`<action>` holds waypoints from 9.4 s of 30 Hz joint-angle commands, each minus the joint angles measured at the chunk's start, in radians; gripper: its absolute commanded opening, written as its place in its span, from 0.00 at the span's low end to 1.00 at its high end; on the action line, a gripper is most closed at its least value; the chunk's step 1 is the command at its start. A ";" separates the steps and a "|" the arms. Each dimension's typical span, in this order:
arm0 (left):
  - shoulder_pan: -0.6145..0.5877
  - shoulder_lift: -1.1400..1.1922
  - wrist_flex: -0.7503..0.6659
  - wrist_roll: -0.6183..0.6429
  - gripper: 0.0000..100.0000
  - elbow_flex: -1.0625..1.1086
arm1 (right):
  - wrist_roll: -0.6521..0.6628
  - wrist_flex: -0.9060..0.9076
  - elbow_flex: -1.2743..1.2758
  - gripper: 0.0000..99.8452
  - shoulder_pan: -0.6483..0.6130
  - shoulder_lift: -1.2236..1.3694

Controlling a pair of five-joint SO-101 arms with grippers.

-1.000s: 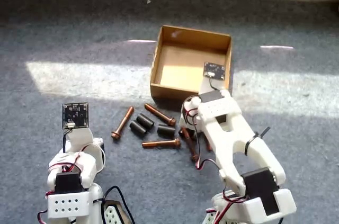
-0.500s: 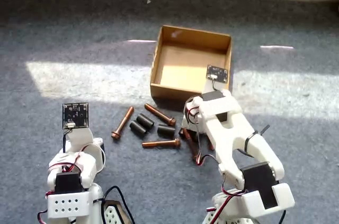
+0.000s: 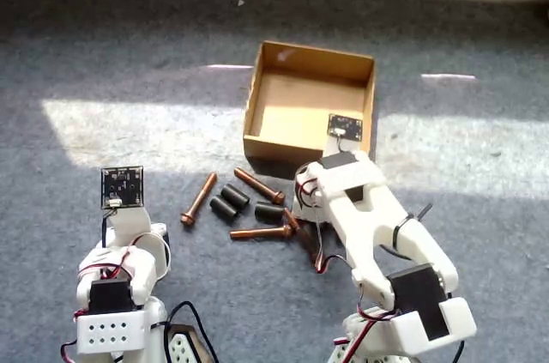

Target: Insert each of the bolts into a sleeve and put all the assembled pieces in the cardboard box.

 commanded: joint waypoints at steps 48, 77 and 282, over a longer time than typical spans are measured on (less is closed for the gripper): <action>-0.004 -0.010 0.072 -0.216 0.01 -0.128 | 0.121 -0.131 0.533 0.01 0.315 -1.089; 0.352 0.252 0.336 -0.548 0.01 -0.751 | 0.115 -0.134 0.819 0.01 0.414 -1.776; 0.478 -0.136 -0.887 0.296 0.01 -0.323 | 0.631 -0.659 1.061 0.01 -0.314 -1.767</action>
